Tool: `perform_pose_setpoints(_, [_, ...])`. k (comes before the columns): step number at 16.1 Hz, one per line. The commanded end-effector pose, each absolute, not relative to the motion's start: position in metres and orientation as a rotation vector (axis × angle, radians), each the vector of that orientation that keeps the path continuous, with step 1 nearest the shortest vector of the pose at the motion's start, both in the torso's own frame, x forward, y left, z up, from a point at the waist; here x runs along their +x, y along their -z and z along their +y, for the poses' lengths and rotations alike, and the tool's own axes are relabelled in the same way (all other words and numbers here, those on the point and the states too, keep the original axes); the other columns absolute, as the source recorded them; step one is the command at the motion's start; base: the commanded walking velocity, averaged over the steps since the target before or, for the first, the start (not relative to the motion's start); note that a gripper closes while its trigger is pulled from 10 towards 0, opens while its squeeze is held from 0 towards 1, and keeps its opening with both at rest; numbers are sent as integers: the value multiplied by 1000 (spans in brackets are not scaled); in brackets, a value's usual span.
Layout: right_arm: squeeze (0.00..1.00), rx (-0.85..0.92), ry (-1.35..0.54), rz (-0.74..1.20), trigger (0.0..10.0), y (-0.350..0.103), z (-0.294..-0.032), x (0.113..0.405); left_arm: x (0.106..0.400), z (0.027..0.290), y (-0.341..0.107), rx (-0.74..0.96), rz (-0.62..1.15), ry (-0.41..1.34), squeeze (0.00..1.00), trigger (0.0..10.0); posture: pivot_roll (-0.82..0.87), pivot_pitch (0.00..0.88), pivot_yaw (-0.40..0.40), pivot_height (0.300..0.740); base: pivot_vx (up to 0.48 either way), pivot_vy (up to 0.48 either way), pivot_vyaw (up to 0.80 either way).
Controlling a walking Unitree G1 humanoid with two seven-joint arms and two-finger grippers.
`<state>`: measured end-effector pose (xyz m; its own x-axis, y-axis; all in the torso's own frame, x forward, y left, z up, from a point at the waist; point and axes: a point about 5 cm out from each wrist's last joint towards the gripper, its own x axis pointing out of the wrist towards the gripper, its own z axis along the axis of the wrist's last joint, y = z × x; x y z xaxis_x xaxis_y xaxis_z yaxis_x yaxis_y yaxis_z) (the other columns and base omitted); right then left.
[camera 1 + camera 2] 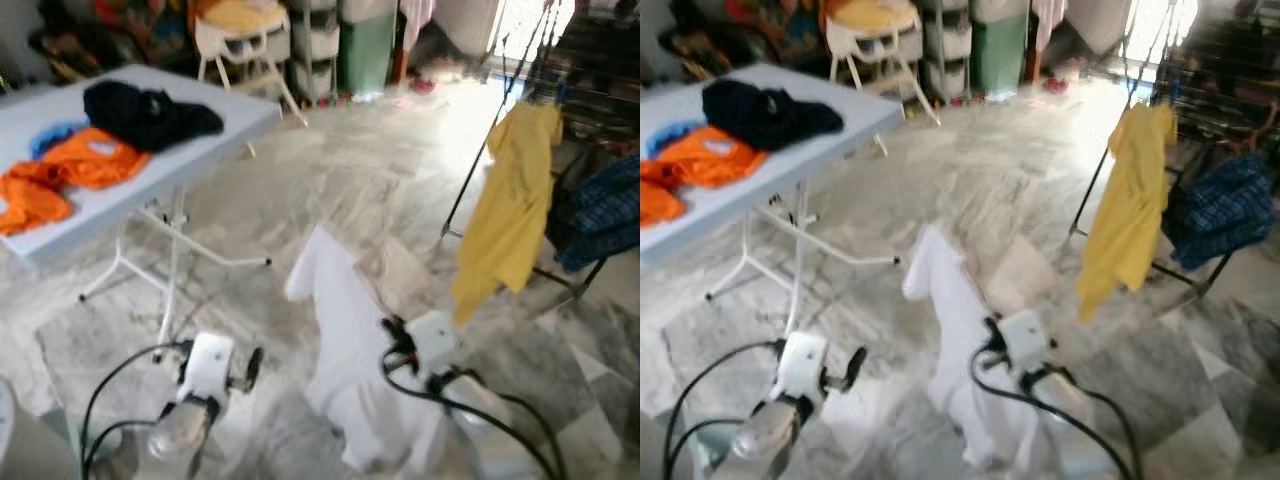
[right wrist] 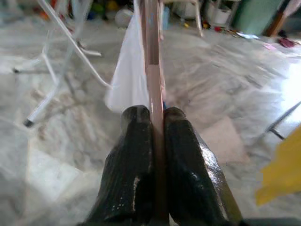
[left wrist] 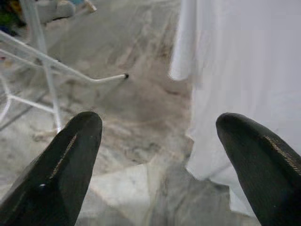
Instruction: Hang hanger
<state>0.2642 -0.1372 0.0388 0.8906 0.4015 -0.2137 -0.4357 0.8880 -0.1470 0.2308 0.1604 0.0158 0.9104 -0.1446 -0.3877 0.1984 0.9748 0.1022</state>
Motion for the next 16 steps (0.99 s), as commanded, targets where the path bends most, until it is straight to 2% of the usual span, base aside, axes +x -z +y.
perform_pose_setpoints(1, [0, -196, -443, 102, 10000, -54, -136, 272, 234, 160, -19, 161, 375, 178, 0, 10000, -48, 0, 64, 740, 0, 0, 0])
perform_pose_setpoints(3, [0, -210, -466, 86, 10000, -56, -135, 271, 235, 160, -19, 171, 369, 179, 0, 10000, -50, 0, 60, 740, 0, 0, 0])
perform_pose_setpoints(10, [0, -279, -734, 38, 10000, -63, -119, 260, 241, 159, -27, 276, 285, 223, 0, 10000, -57, 0, 50, 740, 0, 0, 800])
perform_pose_setpoints(14, [0, -284, -741, 47, 10000, -64, -121, 262, 244, 158, -30, 275, 257, 208, 0, 10000, -58, 0, 36, 740, 0, 0, 800])
perform_pose_setpoints(16, [0, -304, -737, 46, 10000, -64, -122, 262, 245, 158, -31, 269, 242, 210, 0, 10000, -58, 0, 35, 740, 0, 0, 0])
